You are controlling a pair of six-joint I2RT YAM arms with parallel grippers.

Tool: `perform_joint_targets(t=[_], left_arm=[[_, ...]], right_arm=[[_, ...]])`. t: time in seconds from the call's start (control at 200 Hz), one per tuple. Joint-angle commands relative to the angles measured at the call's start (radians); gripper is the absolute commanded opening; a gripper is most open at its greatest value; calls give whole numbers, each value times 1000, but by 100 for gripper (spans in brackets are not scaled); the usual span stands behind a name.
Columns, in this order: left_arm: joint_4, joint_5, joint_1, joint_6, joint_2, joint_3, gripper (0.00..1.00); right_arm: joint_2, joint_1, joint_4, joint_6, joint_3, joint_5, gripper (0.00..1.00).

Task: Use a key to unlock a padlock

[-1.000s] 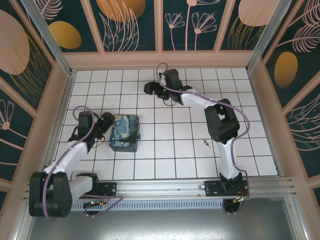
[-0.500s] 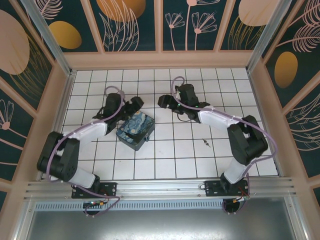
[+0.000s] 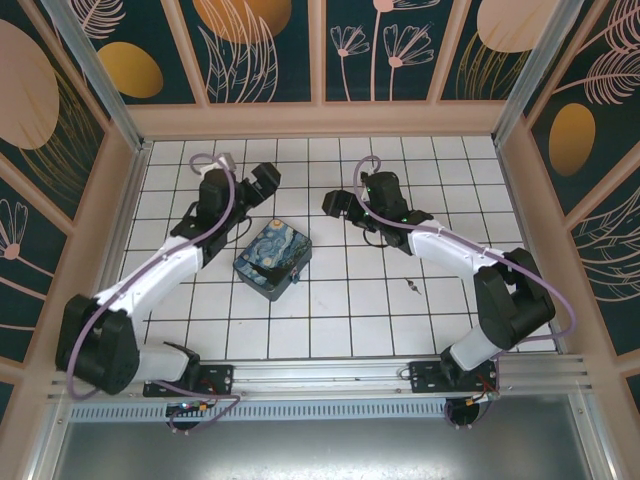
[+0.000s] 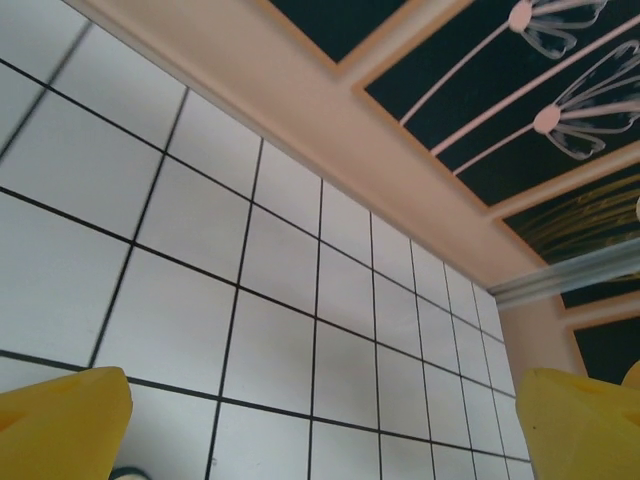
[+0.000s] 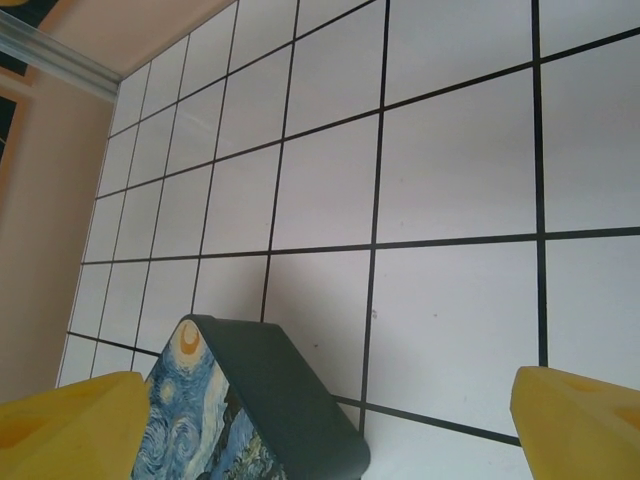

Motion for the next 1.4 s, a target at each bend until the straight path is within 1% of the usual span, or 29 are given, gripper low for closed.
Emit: perform_joint_targets(t=[0.0, 0.08, 0.14, 0.315, 0.425, 0.641, 0.761, 0.941, 1.151, 1.236, 1.391], left_arm=[[-85, -31, 5, -11, -35, -40, 99], [-128, 17, 5, -7, -62, -58, 99], [-149, 34, 5, -30, -99, -92, 97], [-301, -3, 5, -83, -242, -185, 95], [-363, 10, 4, -107, -333, -254, 95], [-390, 109, 4, -166, -412, -368, 94], [-392, 129, 3, -181, -435, -407, 95], [-355, 150, 3, -194, -420, -444, 98], [-207, 187, 3, -212, -332, -483, 99], [-152, 197, 3, -209, -282, -469, 98], [-93, 213, 4, -173, -167, -390, 98]], right_arm=[[12, -2, 0, -23, 13, -13, 95], [27, 1, 17, -20, 18, -27, 95], [49, 5, 15, -18, 38, -36, 95], [118, 31, 36, -7, 95, -62, 91], [159, 43, 58, 11, 126, -75, 90], [258, 58, 61, 22, 218, -82, 89], [301, 66, 64, 29, 261, -89, 89], [351, 83, 67, 38, 304, -103, 89], [362, 102, 62, 34, 301, -109, 89], [349, 102, 70, 38, 277, -110, 88], [319, 102, 111, 66, 213, -126, 89]])
